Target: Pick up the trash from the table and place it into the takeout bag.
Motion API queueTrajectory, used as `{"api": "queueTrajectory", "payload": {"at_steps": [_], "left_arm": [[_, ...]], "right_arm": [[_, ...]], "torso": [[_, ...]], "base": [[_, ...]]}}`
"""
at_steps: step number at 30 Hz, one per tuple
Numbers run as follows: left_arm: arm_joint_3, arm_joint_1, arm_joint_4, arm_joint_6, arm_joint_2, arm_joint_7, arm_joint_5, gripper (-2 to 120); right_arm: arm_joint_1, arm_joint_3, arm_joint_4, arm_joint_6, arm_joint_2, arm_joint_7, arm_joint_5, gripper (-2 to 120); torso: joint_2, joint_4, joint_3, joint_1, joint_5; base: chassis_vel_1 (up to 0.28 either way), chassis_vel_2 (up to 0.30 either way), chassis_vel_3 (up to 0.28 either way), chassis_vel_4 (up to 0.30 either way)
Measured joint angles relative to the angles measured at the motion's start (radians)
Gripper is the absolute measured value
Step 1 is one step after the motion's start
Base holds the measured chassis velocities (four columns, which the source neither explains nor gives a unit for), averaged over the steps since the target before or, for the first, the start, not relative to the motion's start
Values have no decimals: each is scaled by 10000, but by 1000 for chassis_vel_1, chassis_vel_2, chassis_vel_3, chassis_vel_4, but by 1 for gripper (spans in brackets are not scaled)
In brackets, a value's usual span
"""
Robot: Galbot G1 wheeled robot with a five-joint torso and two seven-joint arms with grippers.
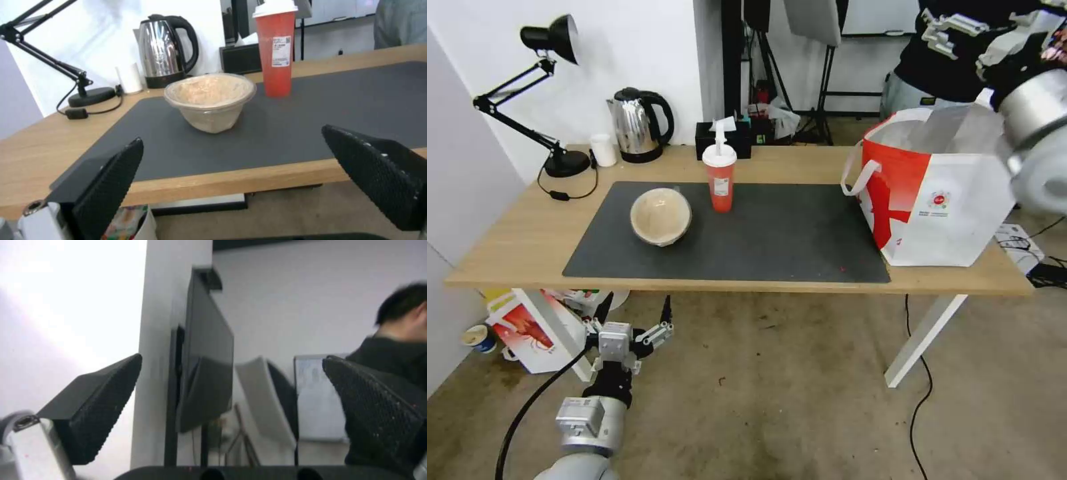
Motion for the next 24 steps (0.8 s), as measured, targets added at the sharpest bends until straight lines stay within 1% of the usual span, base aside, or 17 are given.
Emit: {"api": "queueTrajectory", "payload": {"at_steps": [1, 2, 4, 5, 6, 7, 8, 9, 11, 13, 15, 17, 19, 20, 21, 23, 24], "left_arm": [[0, 0, 0, 0, 2, 1, 0, 100], [0, 0, 0, 0, 2, 1, 0, 100], [0, 0, 0, 0, 3, 1, 0, 100], [0, 0, 0, 0, 3, 1, 0, 100], [0, 0, -1, 0, 2, 0, 0, 100], [0, 0, -1, 0, 3, 0, 0, 100], [0, 0, -1, 0, 1, 0, 0, 100], [1, 0, 0, 0, 3, 3, 0, 100], [0, 0, -1, 0, 2, 0, 0, 100], [-1, 0, 0, 0, 2, 0, 0, 100], [0, 0, 0, 0, 1, 0, 0, 100], [0, 1, -1, 0, 2, 1, 0, 100], [0, 0, 0, 0, 1, 0, 0, 100], [0, 0, 0, 0, 2, 0, 0, 100], [0, 0, 0, 0, 2, 0, 0, 100], [0, 0, 0, 0, 2, 0, 0, 100], [0, 0, 0, 0, 2, 0, 0, 100]], "right_arm": [[-359, 220, 164, 98, 93, 93, -372, 100], [-359, 220, 164, 98, 93, 93, -372, 100], [-1521, 794, 517, 418, 383, 295, -1433, 100], [-1521, 794, 517, 418, 383, 295, -1433, 100], [-2405, 1129, 691, 530, 619, 426, -2122, 100], [-2969, 1347, 760, 656, 799, 466, -2690, 100], [-3805, 1769, 853, 958, 1140, 471, -3738, 100], [-4187, 1990, 950, 1103, 1329, 487, -4195, 100], [-4408, 2126, 1033, 1175, 1452, 521, -4425, 100], [-5288, 2485, 1412, 1399, 1881, 648, -5119, 100], [-5574, 2564, 1525, 1432, 2015, 673, -5324, 100], [-6467, 2811, 1820, 1470, 2497, 698, -5948, 100], [-6559, 2838, 1845, 1477, 2548, 699, -6016, 100], [-6973, 2963, 1888, 1600, 2840, 700, -6473, 100], [-6973, 2963, 1888, 1600, 2840, 700, -6473, 100], [-7420, 3035, 1890, 1911, 3149, 648, -7055, 100], [-7420, 3035, 1890, 1911, 3149, 648, -7055, 100]], "torso": [[1, 0, 1, 0, 1], [1, 0, 1, 0, 1], [1, -1, -1, -1, 1], [1, -1, -1, -1, 1], [1, -3, 0, 0, 7], [0, -4, 0, 0, 10], [1, -3, 0, 0, 7], [1, -2, 0, 0, 5], [0, -2, 0, 0, 4], [1, -1, 0, 0, 1], [1, 0, 0, 0, 2], [1, -2, 0, 0, 4], [1, -3, 0, -1, 4], [1, -3, -1, 0, 3], [1, -3, -1, 0, 3], [1, -1, -1, 0, 3], [1, -1, -1, 0, 3]], "base": [[0, 0, 0, 0], [0, 0, 0, 0], [0, 0, 0, 0], [0, 0, 0, 0], [0, 0, 0, 0], [0, 0, 0, 0], [0, 0, 0, 0], [0, 0, 0, 0], [0, 0, 0, 0], [0, 0, 0, 0], [0, 0, 0, 0], [0, 0, 0, 0], [0, 0, 0, 0], [0, 0, 0, 0], [0, 0, 0, 0], [0, 0, 0, 0], [0, 0, 0, 0]]}}
